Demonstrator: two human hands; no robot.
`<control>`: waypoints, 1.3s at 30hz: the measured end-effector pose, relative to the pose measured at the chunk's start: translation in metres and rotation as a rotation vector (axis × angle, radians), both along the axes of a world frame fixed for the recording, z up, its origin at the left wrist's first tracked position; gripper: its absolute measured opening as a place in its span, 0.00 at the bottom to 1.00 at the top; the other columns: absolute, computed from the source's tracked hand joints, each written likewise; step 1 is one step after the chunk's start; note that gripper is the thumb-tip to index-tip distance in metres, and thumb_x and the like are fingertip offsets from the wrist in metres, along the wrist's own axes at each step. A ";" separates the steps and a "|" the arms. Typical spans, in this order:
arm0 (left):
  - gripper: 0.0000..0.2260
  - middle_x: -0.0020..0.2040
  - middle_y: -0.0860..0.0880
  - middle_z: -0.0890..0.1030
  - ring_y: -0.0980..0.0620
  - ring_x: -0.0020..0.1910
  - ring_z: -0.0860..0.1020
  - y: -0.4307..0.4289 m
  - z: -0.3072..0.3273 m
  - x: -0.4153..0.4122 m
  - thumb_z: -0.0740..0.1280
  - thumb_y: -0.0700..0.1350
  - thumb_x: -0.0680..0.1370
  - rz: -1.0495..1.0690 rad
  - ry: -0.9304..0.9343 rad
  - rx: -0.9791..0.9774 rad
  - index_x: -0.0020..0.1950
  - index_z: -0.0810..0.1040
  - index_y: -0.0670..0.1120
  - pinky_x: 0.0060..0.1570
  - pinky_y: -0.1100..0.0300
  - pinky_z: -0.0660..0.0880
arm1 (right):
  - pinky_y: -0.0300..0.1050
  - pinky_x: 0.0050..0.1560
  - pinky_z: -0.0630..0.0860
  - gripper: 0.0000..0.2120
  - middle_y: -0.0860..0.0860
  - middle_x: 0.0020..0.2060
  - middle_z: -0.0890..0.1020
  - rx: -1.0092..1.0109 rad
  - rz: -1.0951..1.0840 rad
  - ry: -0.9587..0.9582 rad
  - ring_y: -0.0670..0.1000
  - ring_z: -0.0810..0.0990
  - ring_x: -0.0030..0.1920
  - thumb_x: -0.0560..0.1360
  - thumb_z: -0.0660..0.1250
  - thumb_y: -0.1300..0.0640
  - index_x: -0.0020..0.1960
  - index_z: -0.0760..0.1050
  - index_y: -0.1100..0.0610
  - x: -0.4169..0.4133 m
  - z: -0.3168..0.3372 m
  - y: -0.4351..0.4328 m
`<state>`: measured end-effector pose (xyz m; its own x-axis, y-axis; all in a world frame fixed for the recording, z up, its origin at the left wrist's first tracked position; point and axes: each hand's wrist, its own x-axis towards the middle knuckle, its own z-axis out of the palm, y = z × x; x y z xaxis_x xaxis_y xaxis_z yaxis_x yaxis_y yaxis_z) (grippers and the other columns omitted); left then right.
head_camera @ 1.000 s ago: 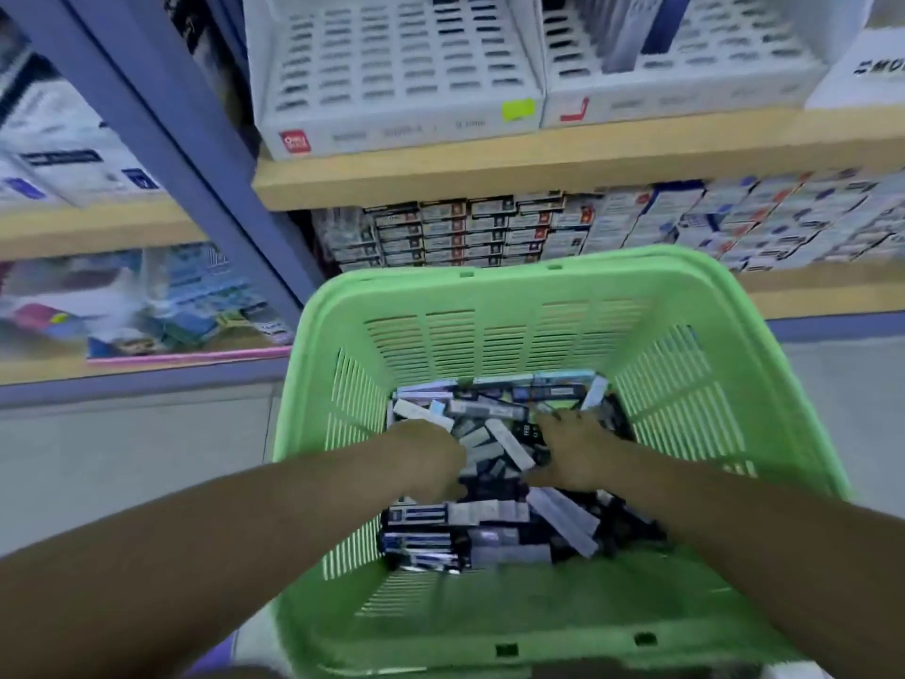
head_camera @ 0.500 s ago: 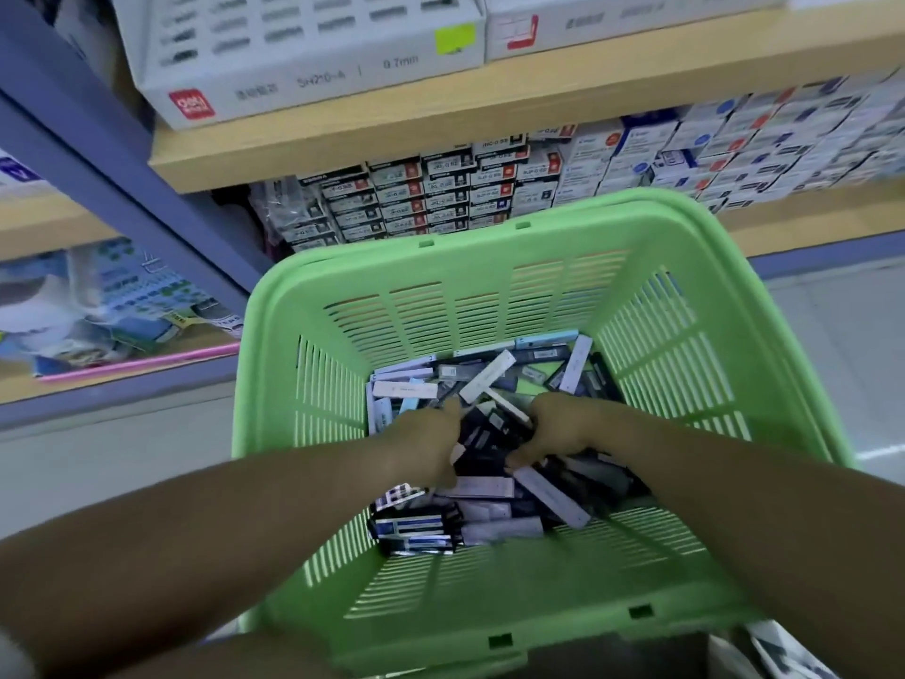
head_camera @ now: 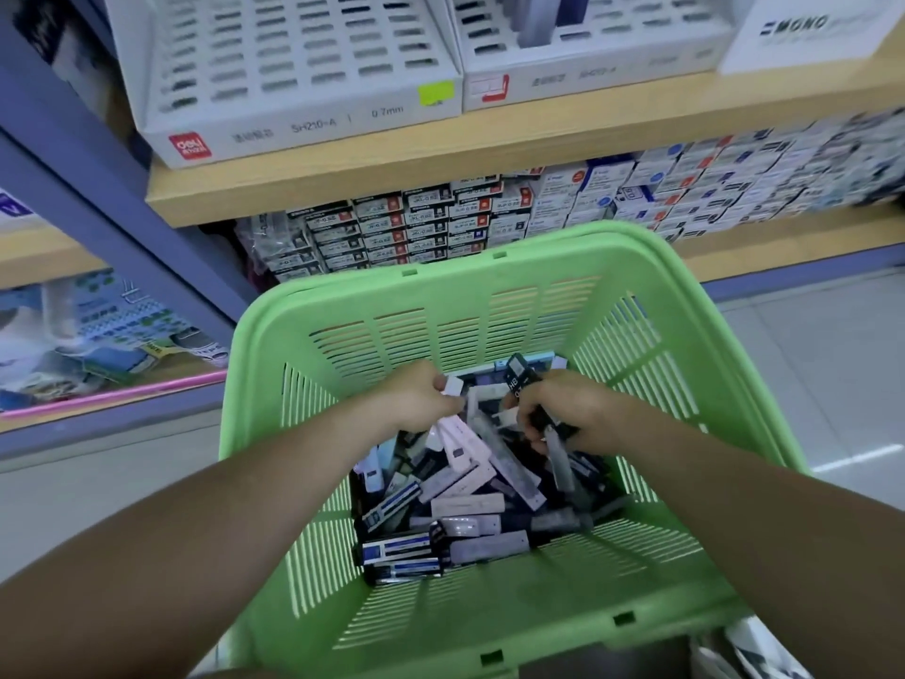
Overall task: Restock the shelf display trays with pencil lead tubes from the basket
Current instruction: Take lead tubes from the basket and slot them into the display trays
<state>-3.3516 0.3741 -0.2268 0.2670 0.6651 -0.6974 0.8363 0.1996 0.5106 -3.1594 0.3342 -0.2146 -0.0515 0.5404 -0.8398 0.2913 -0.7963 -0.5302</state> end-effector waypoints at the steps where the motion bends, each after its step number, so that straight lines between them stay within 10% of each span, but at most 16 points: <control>1: 0.14 0.41 0.47 0.68 0.49 0.41 0.70 0.001 0.004 0.000 0.66 0.50 0.78 0.040 -0.053 -0.002 0.36 0.67 0.49 0.43 0.57 0.65 | 0.43 0.32 0.67 0.06 0.57 0.30 0.74 -0.004 -0.057 0.008 0.54 0.71 0.28 0.74 0.60 0.67 0.44 0.75 0.64 -0.002 0.002 -0.003; 8: 0.11 0.44 0.45 0.84 0.50 0.34 0.80 -0.013 0.034 0.018 0.71 0.54 0.74 0.271 -0.393 0.036 0.47 0.80 0.46 0.39 0.56 0.76 | 0.54 0.50 0.80 0.21 0.59 0.52 0.85 -0.016 -0.396 0.417 0.58 0.84 0.50 0.81 0.61 0.44 0.59 0.80 0.60 -0.025 0.008 -0.005; 14: 0.12 0.33 0.52 0.79 0.52 0.32 0.76 -0.020 0.057 0.023 0.71 0.59 0.72 0.156 -0.271 0.576 0.42 0.80 0.50 0.31 0.58 0.68 | 0.51 0.45 0.80 0.22 0.57 0.44 0.84 0.016 -0.628 0.606 0.56 0.83 0.41 0.81 0.58 0.43 0.52 0.83 0.59 -0.047 0.027 -0.009; 18: 0.19 0.44 0.49 0.69 0.50 0.48 0.71 -0.020 0.060 0.025 0.61 0.62 0.77 -0.013 -0.091 0.804 0.55 0.80 0.50 0.46 0.54 0.72 | 0.51 0.47 0.81 0.25 0.57 0.49 0.85 0.091 -0.787 0.723 0.55 0.85 0.47 0.81 0.57 0.39 0.56 0.81 0.59 -0.060 0.036 -0.011; 23: 0.18 0.40 0.50 0.71 0.50 0.46 0.72 -0.029 0.071 0.021 0.51 0.56 0.82 0.035 -0.259 0.596 0.50 0.78 0.51 0.46 0.54 0.70 | 0.50 0.44 0.79 0.25 0.56 0.43 0.85 0.215 -0.892 0.611 0.54 0.85 0.46 0.77 0.61 0.37 0.51 0.80 0.59 -0.080 0.043 -0.016; 28: 0.16 0.53 0.53 0.76 0.57 0.47 0.76 -0.045 0.076 0.017 0.65 0.56 0.77 0.237 -0.469 0.375 0.64 0.71 0.58 0.47 0.63 0.71 | 0.49 0.33 0.80 0.25 0.57 0.37 0.81 0.269 -1.147 0.493 0.55 0.83 0.33 0.77 0.64 0.39 0.55 0.75 0.62 -0.079 0.058 -0.012; 31: 0.16 0.45 0.54 0.79 0.53 0.34 0.78 -0.050 0.086 0.011 0.74 0.52 0.71 0.333 -0.469 0.414 0.55 0.74 0.58 0.33 0.59 0.74 | 0.51 0.35 0.80 0.31 0.58 0.47 0.82 0.283 -1.154 0.456 0.59 0.85 0.43 0.76 0.63 0.36 0.64 0.72 0.63 -0.076 0.062 -0.015; 36: 0.17 0.41 0.49 0.84 0.48 0.40 0.83 -0.048 0.107 0.005 0.78 0.45 0.68 0.382 -0.496 0.245 0.53 0.77 0.52 0.47 0.51 0.79 | 0.61 0.51 0.81 0.37 0.59 0.59 0.79 0.392 -1.169 0.385 0.61 0.82 0.54 0.74 0.65 0.35 0.71 0.65 0.61 -0.078 0.069 -0.017; 39: 0.10 0.41 0.50 0.85 0.53 0.39 0.83 -0.050 0.123 0.000 0.74 0.43 0.72 0.372 -0.574 0.199 0.52 0.79 0.50 0.46 0.54 0.79 | 0.52 0.38 0.81 0.25 0.54 0.39 0.83 0.525 -1.154 0.327 0.52 0.83 0.36 0.75 0.66 0.39 0.60 0.71 0.58 -0.073 0.079 -0.017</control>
